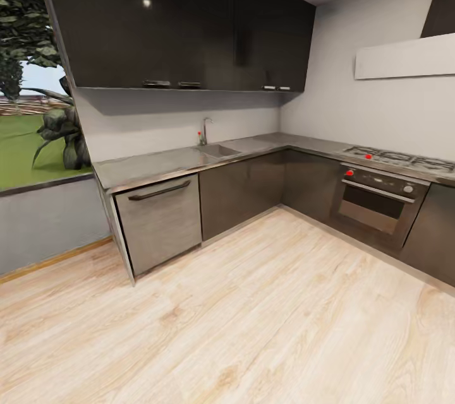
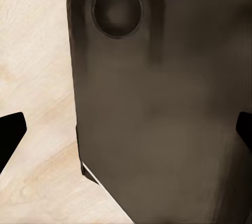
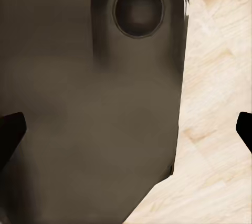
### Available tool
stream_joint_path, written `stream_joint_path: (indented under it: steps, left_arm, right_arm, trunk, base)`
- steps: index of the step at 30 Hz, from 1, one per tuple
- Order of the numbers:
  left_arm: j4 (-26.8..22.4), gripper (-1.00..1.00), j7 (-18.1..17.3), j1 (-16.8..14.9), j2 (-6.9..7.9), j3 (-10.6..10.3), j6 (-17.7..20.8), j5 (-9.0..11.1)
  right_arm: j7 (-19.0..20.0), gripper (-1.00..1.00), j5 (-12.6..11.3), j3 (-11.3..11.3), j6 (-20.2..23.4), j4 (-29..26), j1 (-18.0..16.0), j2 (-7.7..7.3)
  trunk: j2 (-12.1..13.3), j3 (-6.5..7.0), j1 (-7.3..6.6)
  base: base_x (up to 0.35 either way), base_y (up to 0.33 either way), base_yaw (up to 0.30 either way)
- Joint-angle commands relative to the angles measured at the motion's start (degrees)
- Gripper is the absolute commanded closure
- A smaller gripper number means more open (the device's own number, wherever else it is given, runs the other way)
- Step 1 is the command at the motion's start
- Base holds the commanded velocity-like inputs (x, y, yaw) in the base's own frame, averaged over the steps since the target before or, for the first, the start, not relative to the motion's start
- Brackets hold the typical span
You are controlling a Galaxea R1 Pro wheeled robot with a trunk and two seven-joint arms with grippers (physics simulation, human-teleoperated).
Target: Put the three can of soda from the living room inside the tash can in the kitchen.
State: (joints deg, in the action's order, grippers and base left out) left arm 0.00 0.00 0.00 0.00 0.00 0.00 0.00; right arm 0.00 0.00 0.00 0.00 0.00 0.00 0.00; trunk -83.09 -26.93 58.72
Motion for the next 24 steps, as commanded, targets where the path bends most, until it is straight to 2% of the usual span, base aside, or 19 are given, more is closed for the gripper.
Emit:
stream_joint_path:
  steps: [1, 3, 21, 24]
  left_arm:
    - [0.0, -1.0, 0.0, 0.0, 0.0, 0.0, 0.0, 0.0]
    - [0.0, -1.0, -0.3, 0.0, -0.19, -0.1, 0.1, -0.1]
    - [0.1, -1.0, -0.3, 0.0, -0.18, -0.2, 0.1, -0.1]
    - [-0.3, -1.0, -0.3, -0.4, 0.59, 0.0, 0.0, 0.1]
  right_arm:
    - [0.0, -1.0, 0.0, 0.0, 0.0, 0.0, 0.0, 0.0]
    - [0.2, -1.0, -0.1, 0.2, -0.1, -0.1, 0.1, 0.56]
    - [0.2, -1.0, -0.1, 0.3, -0.1, -0.1, 0.1, 0.55]
    - [0.3, -1.0, 0.2, 0.4, -0.8, -0.3, 0.1, -0.4]
  trunk:
    - [0.0, 0.0, 0.0]
    - [0.0, 0.0, 0.0]
    - [0.0, 0.0, 0.0]
    - [0.0, 0.0, 0.0]
  base:
    - [0.0, 0.0, 0.0]
    - [0.0, 0.0, 0.0]
    - [0.0, 0.0, 0.0]
    - [0.0, 0.0, 0.0]
